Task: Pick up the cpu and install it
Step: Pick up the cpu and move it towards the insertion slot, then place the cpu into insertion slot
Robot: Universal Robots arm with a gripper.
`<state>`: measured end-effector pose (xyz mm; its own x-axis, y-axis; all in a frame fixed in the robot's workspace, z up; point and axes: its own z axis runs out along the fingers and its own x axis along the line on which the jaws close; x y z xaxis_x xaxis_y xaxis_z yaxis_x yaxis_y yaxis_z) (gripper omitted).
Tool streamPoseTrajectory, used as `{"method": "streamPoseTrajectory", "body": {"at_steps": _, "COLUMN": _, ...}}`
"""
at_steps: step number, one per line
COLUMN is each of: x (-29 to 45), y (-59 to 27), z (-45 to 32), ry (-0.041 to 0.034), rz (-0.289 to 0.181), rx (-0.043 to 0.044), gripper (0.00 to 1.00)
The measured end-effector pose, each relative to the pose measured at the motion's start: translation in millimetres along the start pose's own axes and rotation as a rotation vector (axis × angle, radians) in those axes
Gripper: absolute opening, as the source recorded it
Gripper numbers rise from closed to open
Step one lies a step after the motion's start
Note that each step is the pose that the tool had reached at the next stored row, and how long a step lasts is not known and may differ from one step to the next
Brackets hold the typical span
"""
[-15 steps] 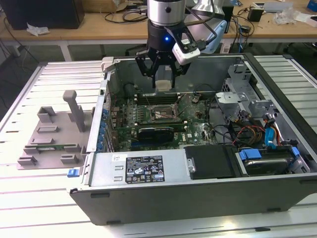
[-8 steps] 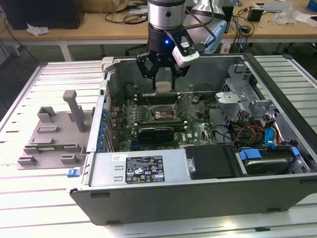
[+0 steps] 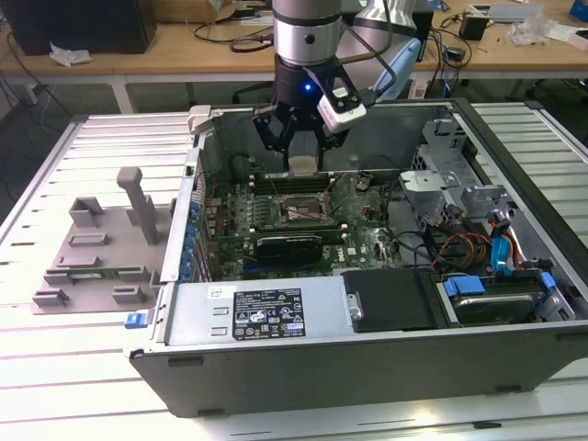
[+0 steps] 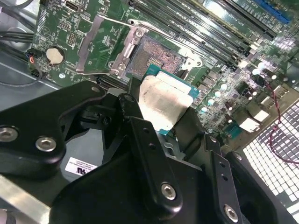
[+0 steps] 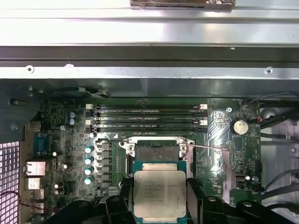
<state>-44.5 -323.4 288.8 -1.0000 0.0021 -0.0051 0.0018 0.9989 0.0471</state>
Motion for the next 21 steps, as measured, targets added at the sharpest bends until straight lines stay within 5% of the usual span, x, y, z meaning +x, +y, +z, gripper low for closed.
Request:
{"method": "streamPoseTrajectory", "body": {"at_steps": 4, "x": 2.8, "y": -0.2, "z": 6.5, "ry": -0.0013, "rz": 0.0, "rx": 0.0, "gripper": 0.55}}
{"method": "streamPoseTrajectory", "body": {"at_steps": 21, "x": 2.9, "y": -0.4, "z": 9.4, "ry": -0.0013, "rz": 0.0, "rx": 0.0001, "gripper": 0.55}}
